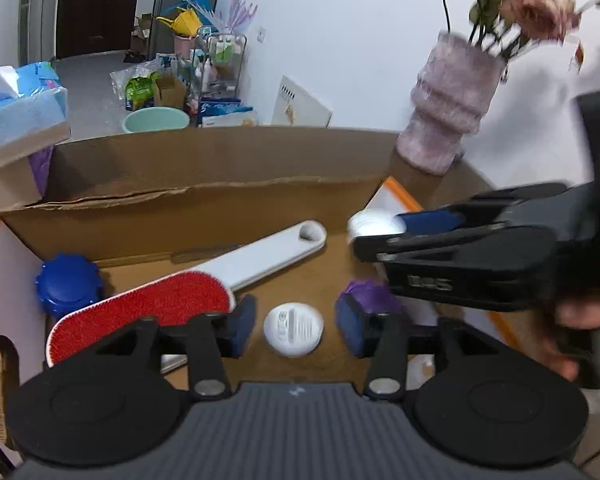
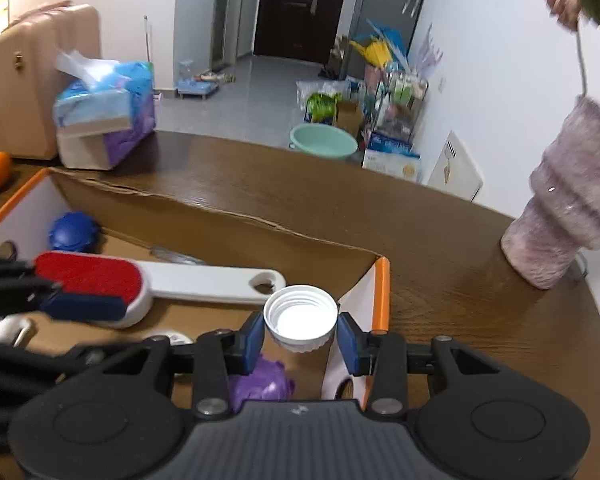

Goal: Organize rigid objects
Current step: 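Carry the lid and cap into the box and open both tools, then withdraw both tools from the box back above the table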

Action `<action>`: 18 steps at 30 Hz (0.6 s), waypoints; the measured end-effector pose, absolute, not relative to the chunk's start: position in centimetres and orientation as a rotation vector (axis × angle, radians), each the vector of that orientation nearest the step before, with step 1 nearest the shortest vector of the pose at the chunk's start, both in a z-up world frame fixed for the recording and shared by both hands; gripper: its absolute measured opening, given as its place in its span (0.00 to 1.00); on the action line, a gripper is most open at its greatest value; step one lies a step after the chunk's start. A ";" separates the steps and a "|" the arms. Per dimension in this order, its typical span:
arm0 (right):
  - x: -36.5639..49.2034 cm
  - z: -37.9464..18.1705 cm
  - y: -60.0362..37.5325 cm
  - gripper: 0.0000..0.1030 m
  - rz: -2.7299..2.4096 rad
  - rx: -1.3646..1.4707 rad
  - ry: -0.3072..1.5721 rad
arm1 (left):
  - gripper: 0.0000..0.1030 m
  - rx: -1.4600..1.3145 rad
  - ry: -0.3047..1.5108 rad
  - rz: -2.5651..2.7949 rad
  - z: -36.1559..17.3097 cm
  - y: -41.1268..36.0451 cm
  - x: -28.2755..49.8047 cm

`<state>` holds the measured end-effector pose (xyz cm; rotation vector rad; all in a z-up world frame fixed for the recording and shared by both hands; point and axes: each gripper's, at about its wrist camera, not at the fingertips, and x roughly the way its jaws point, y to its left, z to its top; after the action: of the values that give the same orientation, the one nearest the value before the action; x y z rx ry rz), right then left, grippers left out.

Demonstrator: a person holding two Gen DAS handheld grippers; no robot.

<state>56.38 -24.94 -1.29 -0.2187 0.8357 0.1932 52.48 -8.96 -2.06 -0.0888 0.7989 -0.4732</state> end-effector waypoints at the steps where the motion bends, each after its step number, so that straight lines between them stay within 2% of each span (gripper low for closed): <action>1: 56.7 -1.4 -25.0 0.39 0.192 -0.211 0.833 | 0.54 -0.079 0.780 -0.478 -1.6 -8.8 52.1; 4: 56.2 -0.5 -25.1 0.46 0.187 -0.195 0.798 | 0.61 -0.039 0.729 -0.462 -0.2 -8.1 50.7; 10: 51.6 4.3 -25.6 0.51 0.207 -0.217 0.703 | 0.70 0.049 0.621 -0.361 2.6 -4.8 44.4; 12: 48.9 6.0 -25.9 0.58 0.221 -0.242 0.677 | 0.72 0.130 0.560 -0.313 3.4 -3.6 40.7; 14: 46.2 7.0 -26.3 0.59 0.230 -0.253 0.657 | 0.78 0.173 0.498 -0.282 4.2 -2.4 37.3; 18: 40.2 7.7 -26.8 0.60 0.254 -0.262 0.616 | 0.82 0.200 0.422 -0.220 5.4 -0.8 31.4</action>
<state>40.19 -26.78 7.74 -0.2615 0.6156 0.2543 31.42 -0.83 5.41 0.1999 0.4217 -0.2197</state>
